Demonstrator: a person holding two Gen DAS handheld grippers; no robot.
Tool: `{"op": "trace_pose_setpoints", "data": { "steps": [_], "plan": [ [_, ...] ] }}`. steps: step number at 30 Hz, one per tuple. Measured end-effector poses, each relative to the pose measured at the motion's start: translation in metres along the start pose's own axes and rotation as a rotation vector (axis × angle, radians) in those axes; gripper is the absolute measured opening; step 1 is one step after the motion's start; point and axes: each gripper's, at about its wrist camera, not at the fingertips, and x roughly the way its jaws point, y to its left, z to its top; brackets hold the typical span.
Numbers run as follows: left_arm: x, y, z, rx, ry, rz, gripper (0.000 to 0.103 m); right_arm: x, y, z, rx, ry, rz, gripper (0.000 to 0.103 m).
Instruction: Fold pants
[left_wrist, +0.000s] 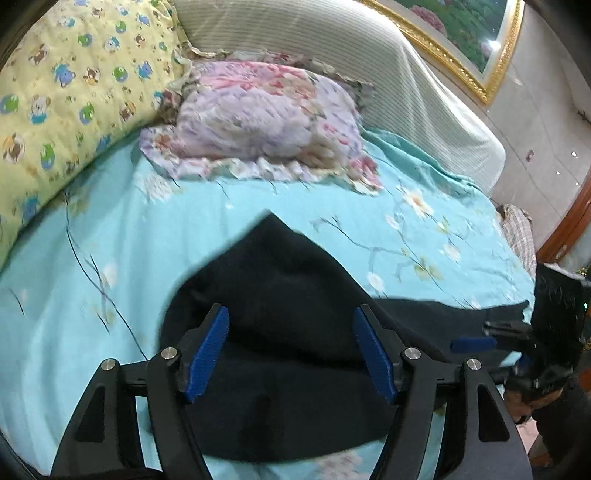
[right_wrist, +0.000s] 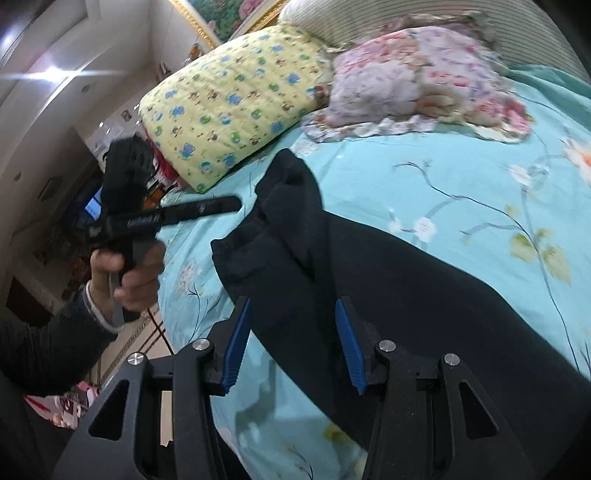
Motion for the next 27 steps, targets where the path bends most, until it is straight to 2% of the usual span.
{"op": "trace_pose_setpoints", "data": {
  "steps": [4,9,12,14,17,18,19,20,21,22,23,25,27],
  "plan": [
    [0.016,0.018,0.026,0.035,0.03,-0.038,0.076,0.019,0.006,0.012,-0.02,0.03,0.003,0.048],
    [0.047,0.032,0.054,0.087,0.133,-0.152,0.08,0.044,0.004,0.023,-0.031,0.079,-0.01,0.048],
    [0.067,0.033,0.061,0.119,0.196,-0.179,0.08,0.054,0.001,0.026,-0.029,0.101,-0.019,0.048],
    [0.083,0.034,0.061,0.138,0.237,-0.167,0.08,0.058,-0.001,0.026,-0.022,0.107,-0.02,0.048],
    [0.094,0.03,0.056,0.166,0.27,-0.18,0.068,0.065,-0.003,0.027,-0.024,0.115,-0.01,0.048],
    [0.096,0.027,0.054,0.176,0.279,-0.181,0.055,0.066,-0.003,0.027,-0.026,0.117,-0.013,0.046],
    [0.096,0.026,0.052,0.186,0.284,-0.18,0.046,0.067,-0.003,0.027,-0.03,0.115,-0.023,0.041],
    [0.095,0.023,0.05,0.199,0.281,-0.174,0.043,0.068,-0.003,0.027,-0.034,0.118,-0.037,0.03],
    [0.093,0.021,0.048,0.213,0.272,-0.169,0.033,0.07,-0.005,0.027,-0.034,0.123,-0.042,0.022],
    [0.09,0.02,0.047,0.221,0.264,-0.168,0.025,0.071,-0.006,0.027,-0.031,0.127,-0.048,0.017],
    [0.086,0.018,0.045,0.228,0.253,-0.164,0.022,0.071,-0.006,0.027,-0.031,0.128,-0.052,0.009],
    [0.076,0.017,0.043,0.236,0.224,-0.152,0.012,0.071,-0.004,0.027,-0.037,0.132,-0.063,0.007],
    [0.064,0.017,0.041,0.224,0.197,-0.143,0.01,0.068,-0.001,0.027,-0.048,0.119,-0.07,0.006]
  ]
}}
